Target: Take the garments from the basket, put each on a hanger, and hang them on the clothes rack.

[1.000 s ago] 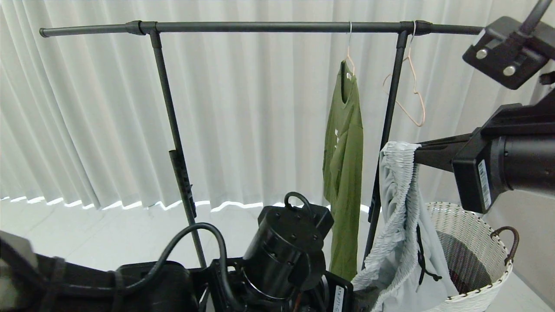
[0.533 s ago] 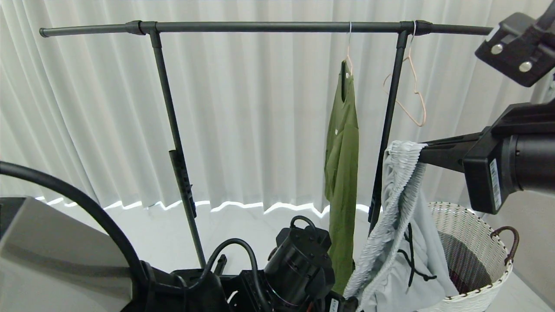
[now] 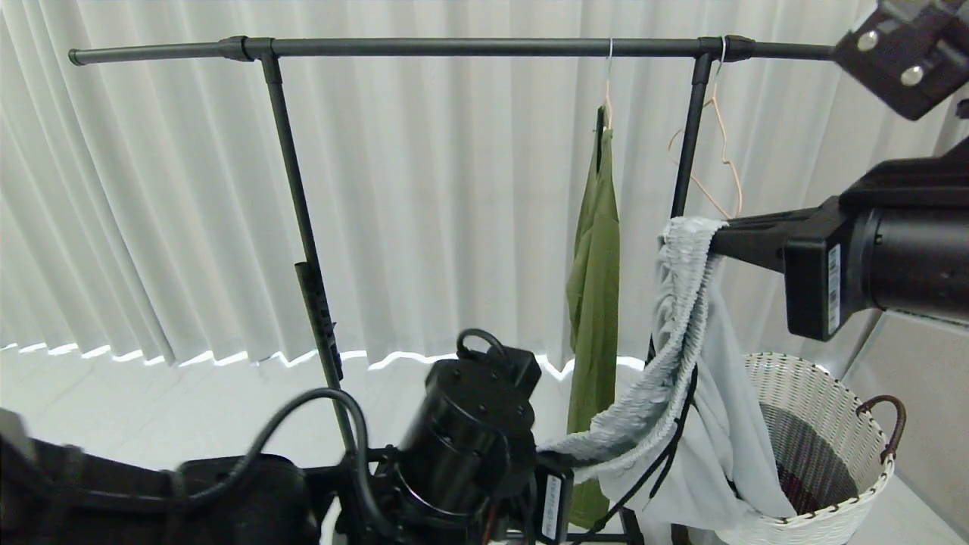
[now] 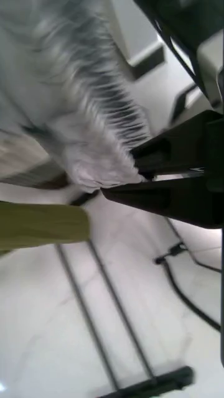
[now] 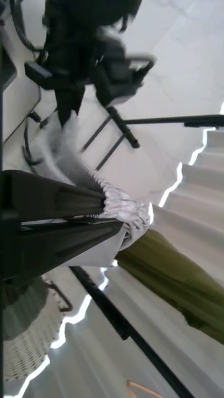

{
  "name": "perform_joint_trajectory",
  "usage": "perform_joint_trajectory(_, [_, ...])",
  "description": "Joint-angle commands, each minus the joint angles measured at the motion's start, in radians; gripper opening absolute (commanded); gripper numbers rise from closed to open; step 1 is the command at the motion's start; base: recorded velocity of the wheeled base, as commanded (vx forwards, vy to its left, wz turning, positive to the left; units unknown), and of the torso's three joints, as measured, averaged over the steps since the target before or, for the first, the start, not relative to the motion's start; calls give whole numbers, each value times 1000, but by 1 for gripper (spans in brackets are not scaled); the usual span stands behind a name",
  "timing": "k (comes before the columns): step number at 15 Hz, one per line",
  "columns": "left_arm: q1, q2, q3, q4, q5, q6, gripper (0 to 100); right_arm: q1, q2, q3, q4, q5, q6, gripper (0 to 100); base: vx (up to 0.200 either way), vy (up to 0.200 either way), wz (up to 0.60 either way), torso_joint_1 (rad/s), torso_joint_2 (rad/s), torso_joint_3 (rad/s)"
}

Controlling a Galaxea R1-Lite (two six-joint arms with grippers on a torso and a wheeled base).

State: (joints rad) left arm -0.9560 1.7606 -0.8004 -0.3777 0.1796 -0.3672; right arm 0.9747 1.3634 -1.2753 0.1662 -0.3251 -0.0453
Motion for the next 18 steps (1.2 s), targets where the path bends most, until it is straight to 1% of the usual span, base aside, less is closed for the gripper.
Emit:
perform_joint_trajectory(1, [95,-262,-63,62,5,97,0,2,34,5,-42,5,-4,0,0,0,0,0,0,0])
perform_joint_trajectory(2, [135,-313,-120,121,5,133,0,2,48,1,-77,5,-5,0,0,0,0,0,0,0])
perform_joint_trajectory(4, [186,-369,-273,273,3,149,0,2,62,-6,-114,8,-11,0,0,0,0,0,0,0])
perform_joint_trajectory(6, [198,-388,-444,428,5,162,0,2,60,-24,-117,11,-27,0,0,0,0,0,0,0])
perform_joint_trajectory(7, [201,-388,-511,505,6,189,0,-2,57,-32,-112,8,-27,0,0,0,0,0,0,0])
perform_joint_trajectory(8, [214,-389,-545,554,8,215,0,-7,52,-32,-111,3,-28,0,0,0,0,0,0,0])
perform_joint_trajectory(9, [244,-388,-611,638,11,280,0,-31,36,-32,-108,1,-33,0,0,0,0,0,0,0])
perform_joint_trajectory(10, [255,-386,-652,671,12,314,0,-56,20,-32,-102,1,-53,0,0,0,0,0,0,0])
perform_joint_trajectory(11, [258,-386,-684,700,17,335,0,-79,10,-32,-93,1,-67,0,0,0,0,0,0,0])
perform_joint_trajectory(12, [261,-386,-766,789,37,373,0,-125,-12,-32,-79,1,-97,0,0,0,0,0,0,0])
perform_joint_trajectory(13, [261,-382,-826,852,44,375,0,-154,-26,-35,-79,3,-116,0,0,0,0,0,0,0])
perform_joint_trajectory(14, [258,-382,-861,885,44,376,0,-172,-38,-38,-77,5,-125,0,0,0,0,0,0,0])
perform_joint_trajectory(15, [255,-380,-862,887,44,376,0,-179,-49,-38,-76,5,-126,0,0,0,0,0,0,0])
perform_joint_trajectory(17, [226,-380,-846,885,60,376,0,-182,-73,-39,-50,3,-130,0,0,0,0,0,0,0])
perform_joint_trajectory(18, [206,-380,-823,884,81,375,0,-182,-84,-47,-27,3,-139,0,0,0,0,0,0,0])
